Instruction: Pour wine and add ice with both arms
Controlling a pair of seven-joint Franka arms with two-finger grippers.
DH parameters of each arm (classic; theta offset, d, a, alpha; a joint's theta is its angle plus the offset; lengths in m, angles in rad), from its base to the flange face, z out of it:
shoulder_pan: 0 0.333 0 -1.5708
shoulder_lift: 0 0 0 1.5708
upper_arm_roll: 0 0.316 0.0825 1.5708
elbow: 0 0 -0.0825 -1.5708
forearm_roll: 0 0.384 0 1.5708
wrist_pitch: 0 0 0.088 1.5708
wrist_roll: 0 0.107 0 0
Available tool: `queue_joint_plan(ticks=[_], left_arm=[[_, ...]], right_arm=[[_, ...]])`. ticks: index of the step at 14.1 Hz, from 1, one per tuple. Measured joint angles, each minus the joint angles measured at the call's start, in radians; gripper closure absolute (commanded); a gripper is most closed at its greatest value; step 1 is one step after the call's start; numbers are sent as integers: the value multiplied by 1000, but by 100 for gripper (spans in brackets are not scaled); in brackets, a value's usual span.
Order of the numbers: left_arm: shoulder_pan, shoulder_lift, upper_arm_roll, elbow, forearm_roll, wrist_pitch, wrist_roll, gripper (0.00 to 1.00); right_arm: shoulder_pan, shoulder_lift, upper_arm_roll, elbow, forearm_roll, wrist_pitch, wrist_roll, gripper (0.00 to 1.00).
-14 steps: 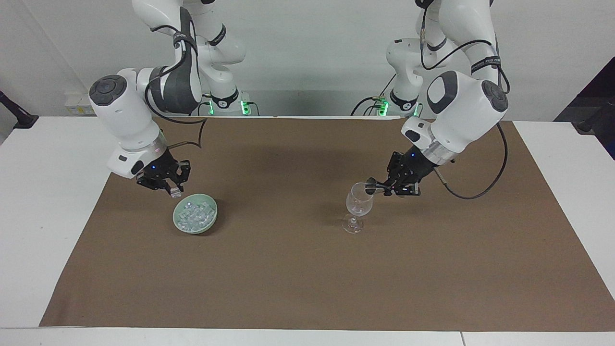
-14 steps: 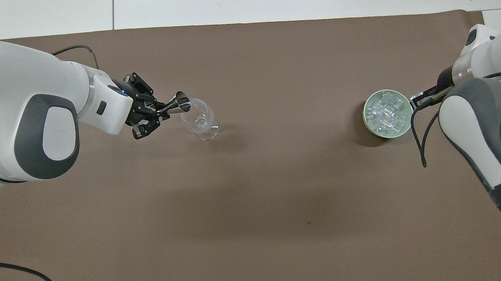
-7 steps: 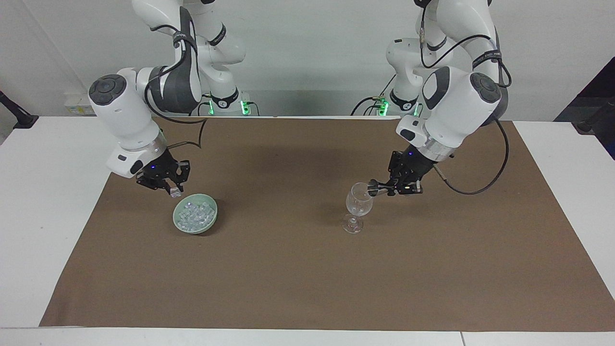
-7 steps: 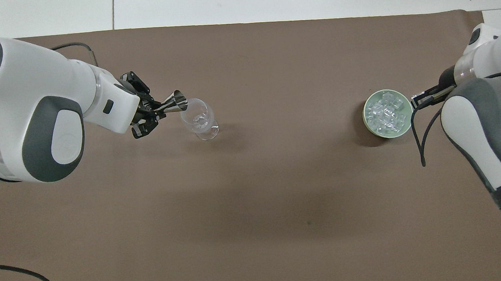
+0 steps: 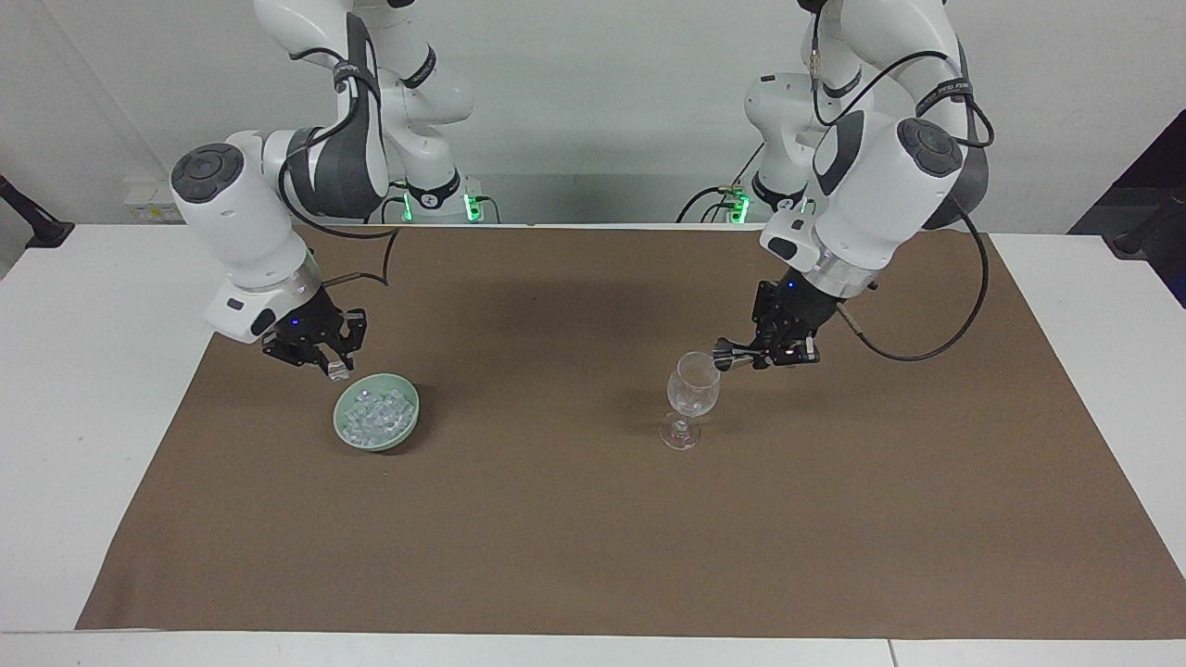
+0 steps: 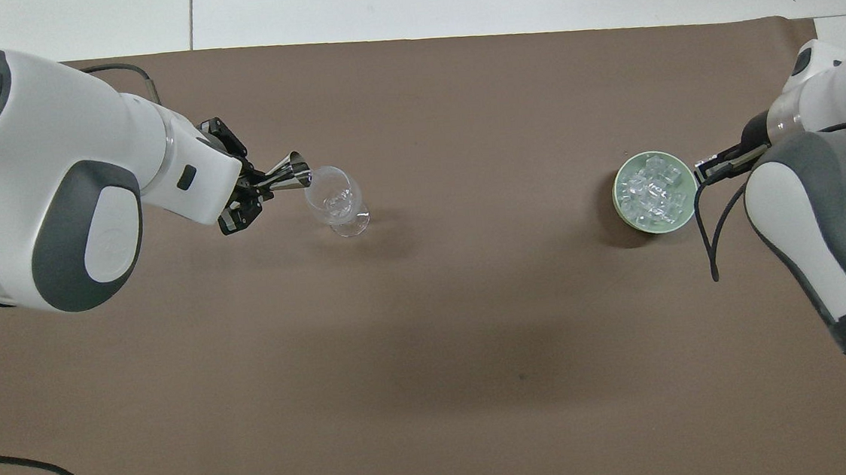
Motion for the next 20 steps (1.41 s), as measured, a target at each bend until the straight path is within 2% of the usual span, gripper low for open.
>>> queue_joint_plan(ticks=[20], left_arm=[[-109,4,0,31,258,-45,-187,97]], right_arm=[[0,0,0,1,0,2,32,100]])
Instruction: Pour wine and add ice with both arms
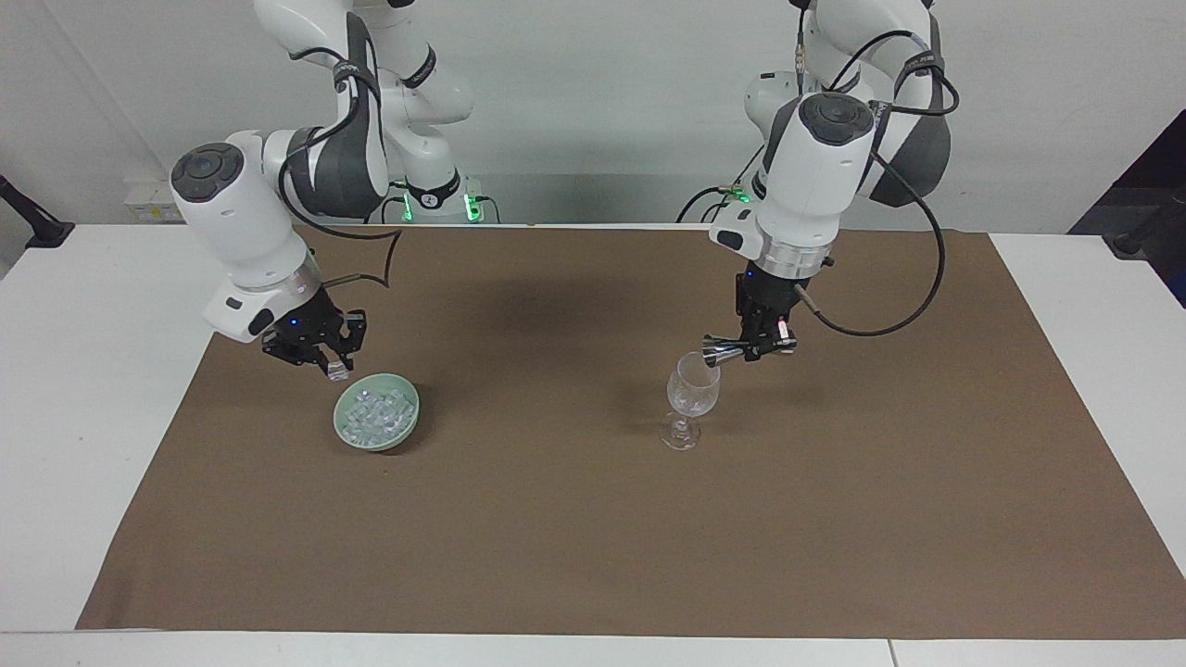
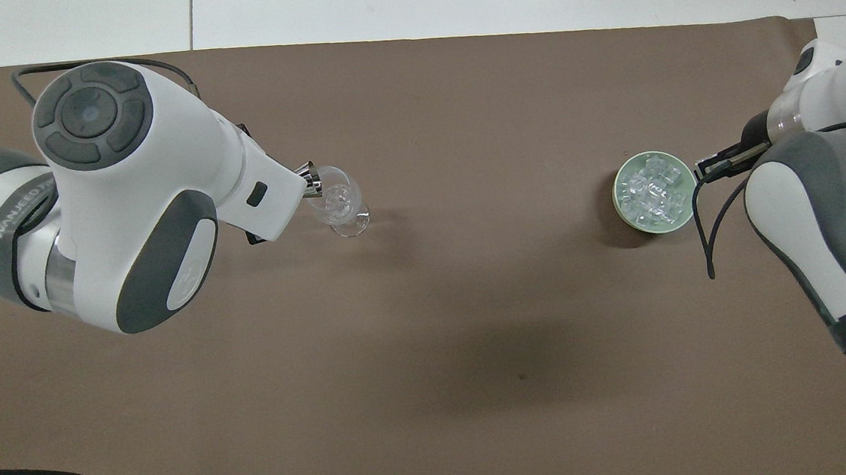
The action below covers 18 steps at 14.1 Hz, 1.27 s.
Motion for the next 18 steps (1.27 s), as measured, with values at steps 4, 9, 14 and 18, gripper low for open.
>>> queue_joint_plan(ticks=[4,9,14,18], left_arm=[[-15,10,1,12,55,-12,-50,97],[-48,24,1,17,96,-21,-99,97],[-49,29,5,22,107,-33,-106,97],[-49,30,5,28,108,-35,-107,97]], right_arm=[[0,0,0,0,0,0,2,100],[0,0,0,0,0,0,2,100],[0,0,0,0,0,0,2,100],[0,0,0,1,0,0,2,100]])
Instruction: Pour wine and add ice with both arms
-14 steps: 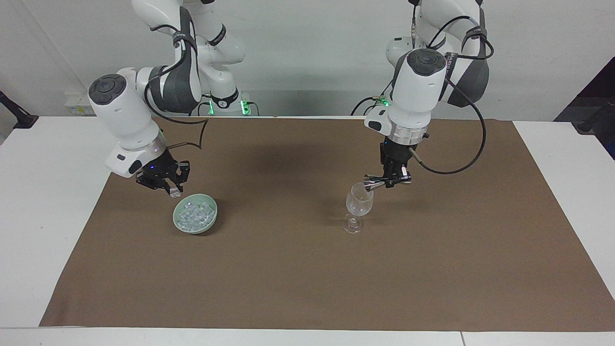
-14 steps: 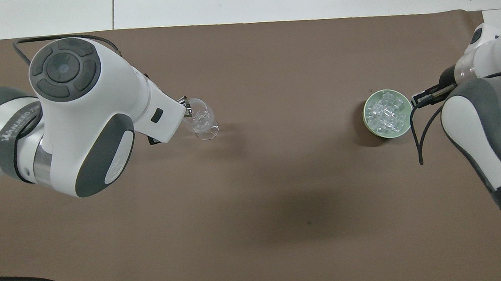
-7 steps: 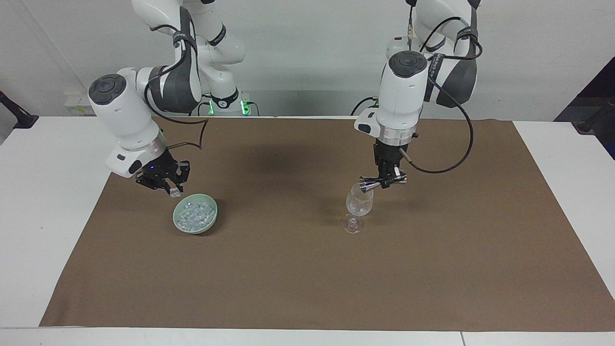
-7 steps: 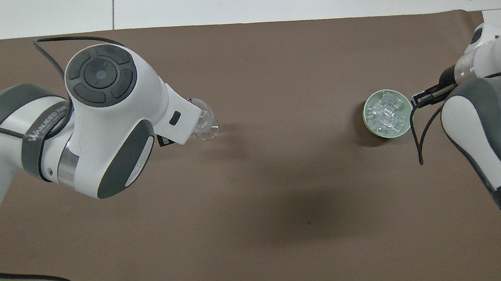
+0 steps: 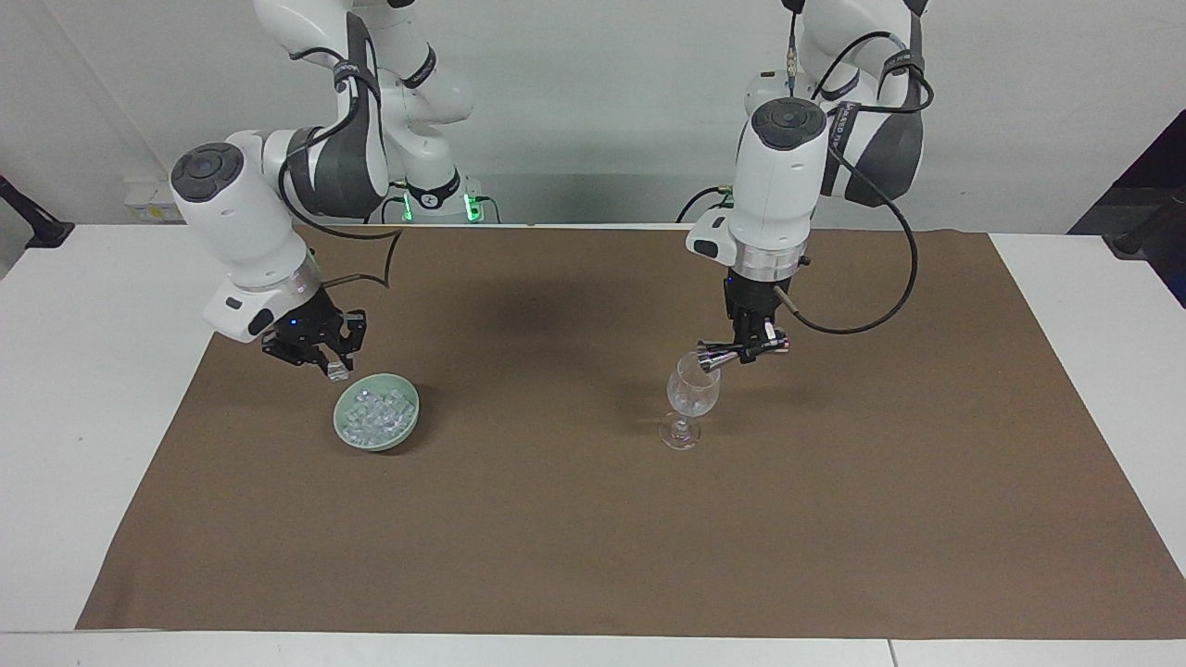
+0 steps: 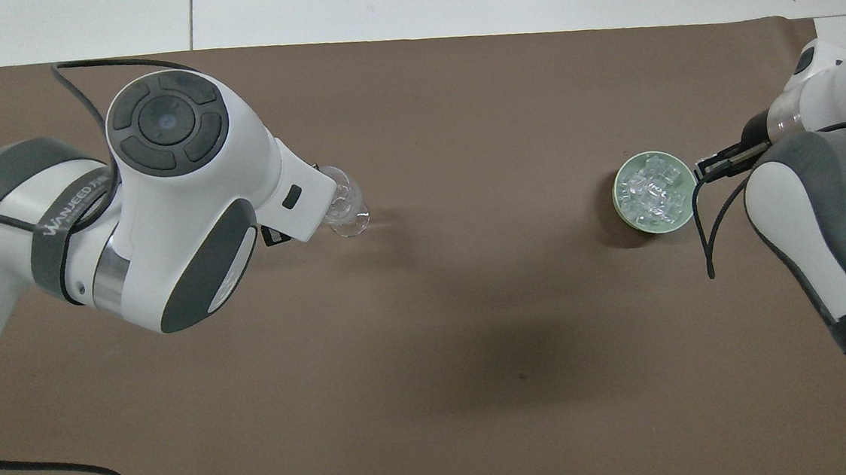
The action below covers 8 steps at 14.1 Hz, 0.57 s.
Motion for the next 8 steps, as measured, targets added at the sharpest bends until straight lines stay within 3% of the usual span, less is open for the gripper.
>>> queue_joint_plan(ticks=[8], left_arm=[[6,3,13,82,-37,-20,0,99]], right_arm=[[0,0,0,0,0,0,0,100]])
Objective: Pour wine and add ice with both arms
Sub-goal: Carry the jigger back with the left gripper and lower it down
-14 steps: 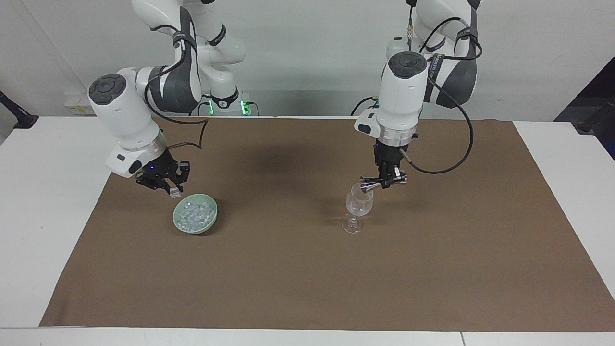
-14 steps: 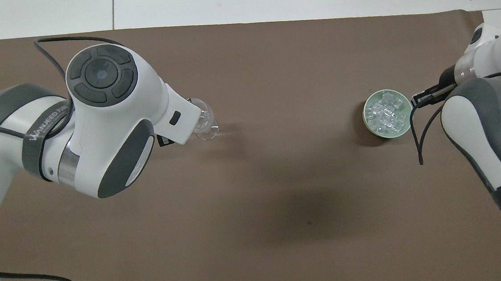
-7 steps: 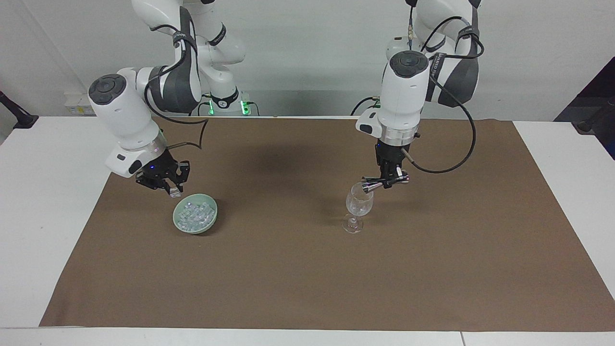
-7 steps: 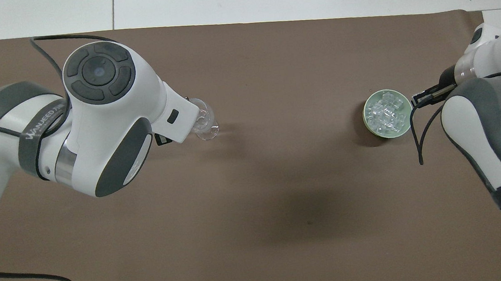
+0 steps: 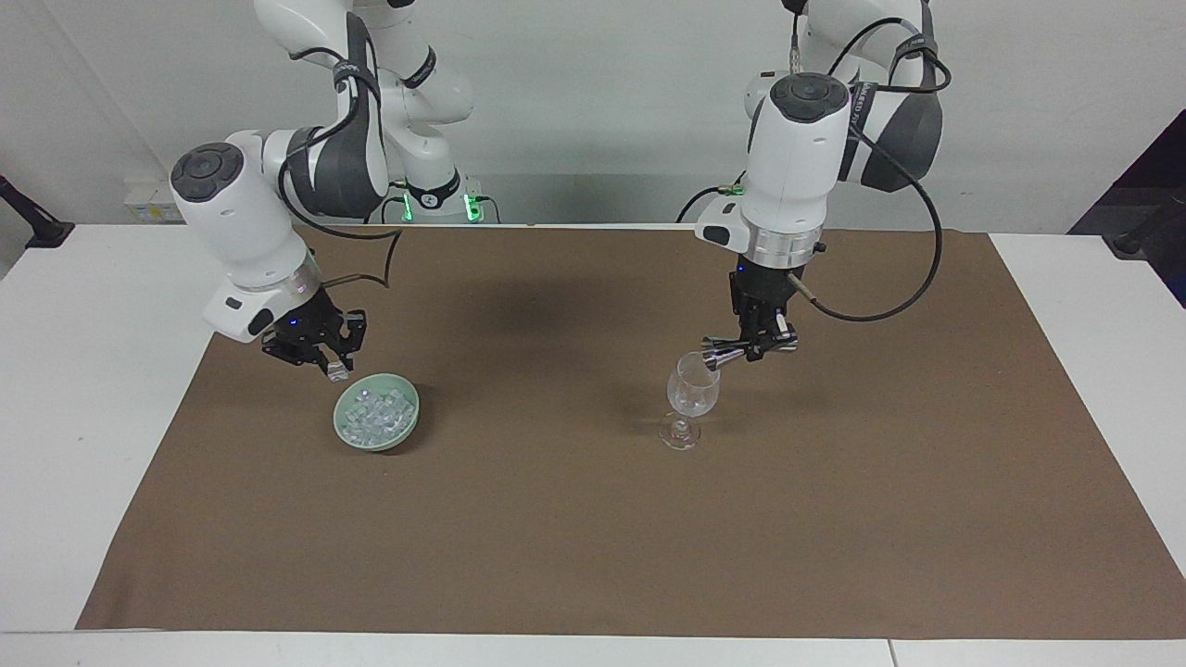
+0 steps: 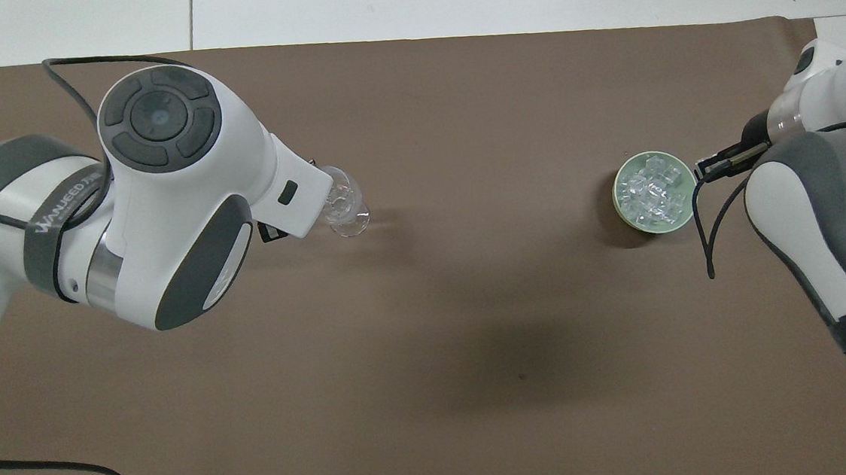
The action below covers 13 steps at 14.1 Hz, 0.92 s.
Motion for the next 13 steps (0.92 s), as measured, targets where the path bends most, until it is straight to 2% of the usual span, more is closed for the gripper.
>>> queue_joint_plan(ticks=[4,9,13], left_arm=[[91,1,9,4,-162,-1,83,99],[300,17,13,4,-482,-10,401,99],[468,65,14,-6,-758,-117,675,99]], right_arm=[[0,0,0,0,0,0,0,100],[0,0,0,0,0,0,0,100],[0,0,0,0,0,0,0,100]])
